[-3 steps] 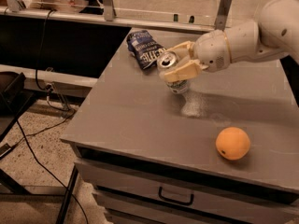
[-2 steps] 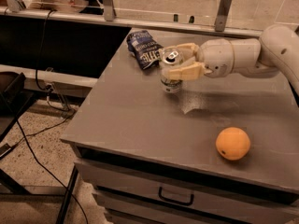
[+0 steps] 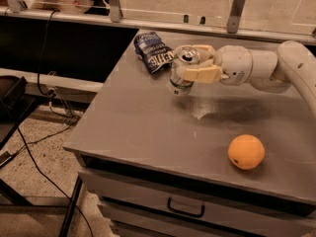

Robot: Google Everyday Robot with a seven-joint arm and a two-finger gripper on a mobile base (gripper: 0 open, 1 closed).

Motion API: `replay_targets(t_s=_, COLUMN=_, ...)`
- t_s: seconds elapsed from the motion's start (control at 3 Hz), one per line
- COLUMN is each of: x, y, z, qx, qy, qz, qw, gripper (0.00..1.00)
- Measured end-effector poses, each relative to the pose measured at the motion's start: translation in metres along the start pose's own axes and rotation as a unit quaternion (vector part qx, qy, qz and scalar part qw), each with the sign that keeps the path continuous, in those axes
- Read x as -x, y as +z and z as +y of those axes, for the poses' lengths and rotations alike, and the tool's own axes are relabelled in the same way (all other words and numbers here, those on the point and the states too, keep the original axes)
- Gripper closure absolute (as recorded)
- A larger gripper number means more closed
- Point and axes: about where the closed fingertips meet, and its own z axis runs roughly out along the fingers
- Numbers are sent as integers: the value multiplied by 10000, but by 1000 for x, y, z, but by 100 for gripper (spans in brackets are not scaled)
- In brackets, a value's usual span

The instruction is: Place 7up can upright

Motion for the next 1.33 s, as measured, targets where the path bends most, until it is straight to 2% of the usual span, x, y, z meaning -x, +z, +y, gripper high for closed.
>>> replay_targets(t_s=0.67, x=-17, y=5, z=-1, qx=-148, qy=259, qz=764, qw=9966, gripper=100)
replay_targets(t_s=1.0, x=-18, y=7, z=-1, qx=-133, qy=260, qz=792, qw=9964, gripper=84)
replay_targets(t_s=1.33, x=-18, y=10, z=-1, qx=-110, qy=259, qz=787, qw=9965, gripper=62)
